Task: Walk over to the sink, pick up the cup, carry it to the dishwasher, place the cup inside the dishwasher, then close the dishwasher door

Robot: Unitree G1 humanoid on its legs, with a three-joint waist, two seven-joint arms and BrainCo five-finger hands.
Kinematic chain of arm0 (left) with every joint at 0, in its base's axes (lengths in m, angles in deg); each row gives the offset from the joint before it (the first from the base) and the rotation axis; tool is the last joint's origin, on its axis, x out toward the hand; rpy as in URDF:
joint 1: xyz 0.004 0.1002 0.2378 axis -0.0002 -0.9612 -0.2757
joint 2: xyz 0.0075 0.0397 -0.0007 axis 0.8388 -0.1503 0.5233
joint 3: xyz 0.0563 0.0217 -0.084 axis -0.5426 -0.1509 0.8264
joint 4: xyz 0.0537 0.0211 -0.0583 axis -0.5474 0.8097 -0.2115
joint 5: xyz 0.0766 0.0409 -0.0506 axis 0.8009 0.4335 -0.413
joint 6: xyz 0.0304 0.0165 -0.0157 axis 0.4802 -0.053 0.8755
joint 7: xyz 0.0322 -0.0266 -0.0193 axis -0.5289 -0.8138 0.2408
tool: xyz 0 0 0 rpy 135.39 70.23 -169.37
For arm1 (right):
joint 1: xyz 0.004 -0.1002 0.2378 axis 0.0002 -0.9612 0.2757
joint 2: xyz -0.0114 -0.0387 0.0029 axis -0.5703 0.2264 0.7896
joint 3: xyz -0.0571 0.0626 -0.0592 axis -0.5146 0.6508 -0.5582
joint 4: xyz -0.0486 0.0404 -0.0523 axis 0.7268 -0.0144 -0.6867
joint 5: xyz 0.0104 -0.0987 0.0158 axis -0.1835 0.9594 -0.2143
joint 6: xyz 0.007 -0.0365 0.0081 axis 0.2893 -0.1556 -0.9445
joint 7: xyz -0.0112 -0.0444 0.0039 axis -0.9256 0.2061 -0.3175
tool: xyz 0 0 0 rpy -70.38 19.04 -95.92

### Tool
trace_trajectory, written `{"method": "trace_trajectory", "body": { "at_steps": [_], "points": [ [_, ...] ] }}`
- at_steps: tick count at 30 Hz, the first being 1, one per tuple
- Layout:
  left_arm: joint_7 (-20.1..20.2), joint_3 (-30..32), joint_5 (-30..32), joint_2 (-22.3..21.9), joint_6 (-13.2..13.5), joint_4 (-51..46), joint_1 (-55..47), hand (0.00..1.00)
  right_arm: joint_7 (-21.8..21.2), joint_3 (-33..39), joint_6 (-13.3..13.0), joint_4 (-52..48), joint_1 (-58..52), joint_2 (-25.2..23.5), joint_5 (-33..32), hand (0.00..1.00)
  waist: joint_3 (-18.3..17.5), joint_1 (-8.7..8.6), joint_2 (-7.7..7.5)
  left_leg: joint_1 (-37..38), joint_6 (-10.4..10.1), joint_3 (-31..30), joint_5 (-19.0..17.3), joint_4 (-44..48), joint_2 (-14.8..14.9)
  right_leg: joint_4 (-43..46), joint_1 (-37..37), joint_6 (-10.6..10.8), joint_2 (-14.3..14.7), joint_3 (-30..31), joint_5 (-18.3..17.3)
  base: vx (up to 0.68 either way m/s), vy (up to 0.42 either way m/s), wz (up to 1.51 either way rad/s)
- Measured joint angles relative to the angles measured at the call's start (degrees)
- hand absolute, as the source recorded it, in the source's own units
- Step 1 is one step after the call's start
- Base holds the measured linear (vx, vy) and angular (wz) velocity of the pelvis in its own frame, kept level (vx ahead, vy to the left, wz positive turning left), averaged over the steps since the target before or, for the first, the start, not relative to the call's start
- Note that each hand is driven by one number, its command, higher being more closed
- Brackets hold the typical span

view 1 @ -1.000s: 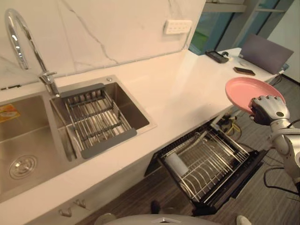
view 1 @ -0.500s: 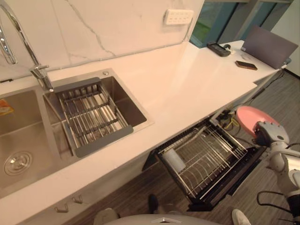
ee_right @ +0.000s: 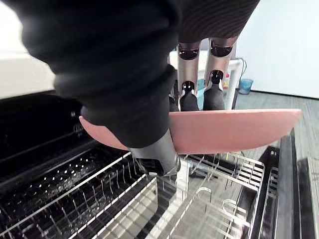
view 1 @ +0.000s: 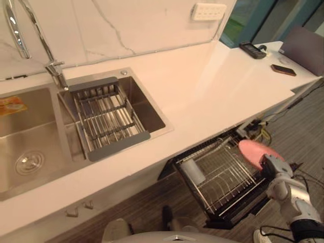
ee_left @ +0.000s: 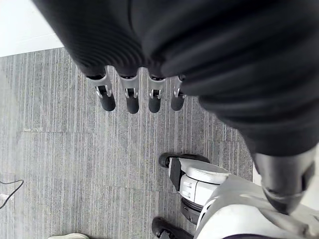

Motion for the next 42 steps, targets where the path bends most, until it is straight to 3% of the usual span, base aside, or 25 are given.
{"method": "trace_trajectory", "body": {
  "at_steps": [9, 13, 20, 21, 24, 25, 27, 31, 36, 42],
  "points": [
    [2.2, -0.1, -1.4, 0.3, 1.3, 0.0, 3.3, 0.00, 1.0, -1.1, 1.3, 7.1, 5.6, -2.2, -5.1, 1.00, 7.4, 0.53, 3.43, -6.0, 1.3, -1.1, 1.3, 2.1, -1.0, 3.6, -6.1, 0.6, -1.4, -0.7, 0.0, -0.05, 0.032, 0.09],
    [3.8, -0.9, -3.5, 0.6, 2.4, 0.0, 5.9, 0.00, 5.6, -1.1, 1.4, 11.2, 10.4, -2.1, -8.8, 1.00, 11.7, 0.43, 5.59, -9.1, 1.7, -1.2, 2.8, 1.8, -2.3, 5.9, -10.2, 1.0, -2.7, -0.7, 0.0, -0.06, 0.034, 0.08],
    [6.4, -3.3, -3.9, 0.9, 4.5, 2.7, 7.9, 0.00, 8.0, -6.3, 2.5, 16.0, 20.3, 2.4, -11.3, 1.00, 14.2, 0.81, 8.65, -13.3, 0.8, -0.4, 5.5, -0.6, -3.8, 8.1, -17.0, 1.1, -4.1, -0.4, 0.0, -0.01, -0.017, 0.01],
    [10.1, -5.5, -4.9, 0.9, 5.5, 3.8, 10.8, 0.00, 9.6, -7.4, 7.3, 19.2, 25.9, 7.1, -17.7, 1.00, 15.8, 1.54, 10.51, -16.5, 1.8, -0.1, 8.7, -3.9, -5.7, 13.3, -24.2, 0.6, -5.3, 0.6, -1.1, 0.02, -0.164, 0.03],
    [10.4, -5.5, -5.3, 0.8, 5.7, 3.8, 11.6, 0.00, 9.6, -7.5, 7.3, 19.1, 25.7, 7.0, -18.9, 1.00, 16.3, 1.93, 10.49, -16.5, 1.9, 0.0, 8.8, -3.9, -5.7, 15.5, -25.2, 0.3, -5.3, 0.9, -1.9, 0.02, -0.097, 0.00],
    [10.5, -5.6, -5.6, 0.8, 5.8, 3.8, 11.7, 0.00, 9.6, -7.5, 7.3, 19.1, 25.8, 7.0, -19.0, 0.00, 16.3, 1.99, 10.54, -16.6, 1.9, 0.0, 8.8, -3.9, -5.7, 15.9, -25.5, 0.2, -5.3, 0.9, -2.1, 0.01, -0.038, -0.01],
    [10.6, -7.1, -6.0, 0.6, 6.1, 4.0, 11.7, 0.00, 9.3, -7.4, 6.8, 19.4, 26.6, 7.6, -19.6, 0.00, 16.7, 2.08, 11.30, -17.6, 2.0, 0.0, 8.9, -4.3, -5.9, 15.8, -26.6, 0.2, -5.4, 1.1, -2.1, -0.02, -0.007, 0.02],
    [11.4, -8.1, -6.3, 0.0, 7.2, 4.5, 12.2, 0.00, 6.0, -7.4, 4.5, 19.3, 25.8, 7.4, -27.1, 0.00, 17.2, 2.31, 11.78, -20.2, 1.6, 0.0, 10.9, -7.3, -7.5, 16.8, -30.8, 0.1, -6.8, 1.2, -2.1, -0.01, -0.032, 0.15],
    [11.4, -9.0, -6.0, -2.4, 8.3, 4.7, 12.2, 0.00, 5.2, -4.9, 3.5, 19.2, 24.0, 1.7, -37.4, 0.00, 17.2, 1.89, 11.89, -18.9, 1.2, -0.5, 12.1, -8.0, -7.3, 17.3, -29.9, -0.4, -6.8, 0.5, -2.6, 0.08, -0.061, 0.05],
    [10.5, -8.6, -2.9, -2.5, 8.3, 5.2, 12.2, 0.00, 3.0, -2.2, 2.8, 14.1, 19.6, -3.2, -40.8, 0.00, 17.2, 0.04, 11.43, -15.9, -0.3, -1.9, 11.5, -8.3, -6.9, 16.8, -26.1, -0.6, -6.5, -0.6, -4.2, 0.03, -0.047, 0.05]
  ]
}}
